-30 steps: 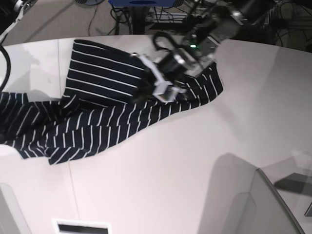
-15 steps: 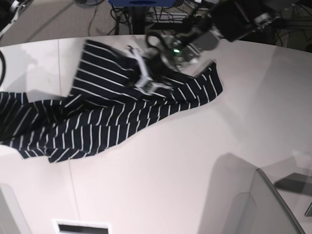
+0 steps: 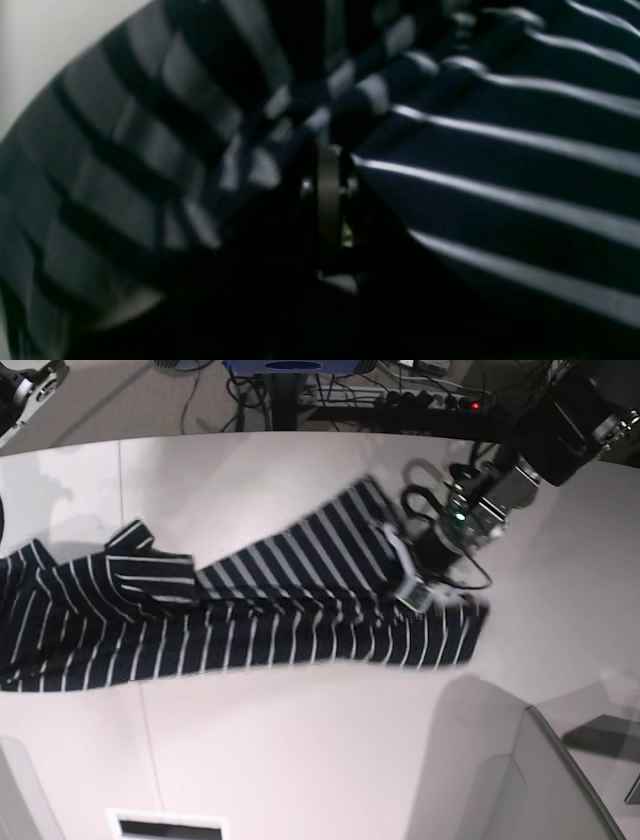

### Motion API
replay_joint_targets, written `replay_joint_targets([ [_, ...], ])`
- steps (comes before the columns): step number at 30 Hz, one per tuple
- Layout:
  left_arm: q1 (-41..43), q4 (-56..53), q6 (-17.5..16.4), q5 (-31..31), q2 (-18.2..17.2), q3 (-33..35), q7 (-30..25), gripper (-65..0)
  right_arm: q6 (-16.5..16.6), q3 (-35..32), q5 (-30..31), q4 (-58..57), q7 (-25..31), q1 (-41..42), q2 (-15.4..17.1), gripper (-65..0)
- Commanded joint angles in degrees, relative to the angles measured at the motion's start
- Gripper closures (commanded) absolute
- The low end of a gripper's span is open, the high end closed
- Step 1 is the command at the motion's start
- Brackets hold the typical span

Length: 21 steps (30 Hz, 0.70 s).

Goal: Layout the t-shirt on the table in an organized manner, then fold the t-shirt properly

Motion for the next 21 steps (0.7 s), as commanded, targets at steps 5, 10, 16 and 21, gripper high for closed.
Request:
replay_joint_targets([
  [5,-2.32,-2.77,0.86,0.38,-1.06,-1.75,6.21,0.0,1.71,0.23,0.94,0.59,1.65,1.21,1.3,-0.5],
  [10,-1.97,2.68,1.04,0.21,-1.06,-1.75,6.47,0.0,1.88,-1.79,0.85,-4.51,2.79,1.21,1.56,-0.5],
  [16,2.07,10.07,1.13,0.21,-0.88,-1.84,6.56,0.0,1.97,-6.62,0.77,-9.25,9.47,1.03,2.97,-0.5],
  [21,4.71,13.41,1.13,0.29,0.18,-1.84,6.56,0.0,1.97,-13.31,0.77,-14.62,16.33,0.85,4.29,-0.5],
])
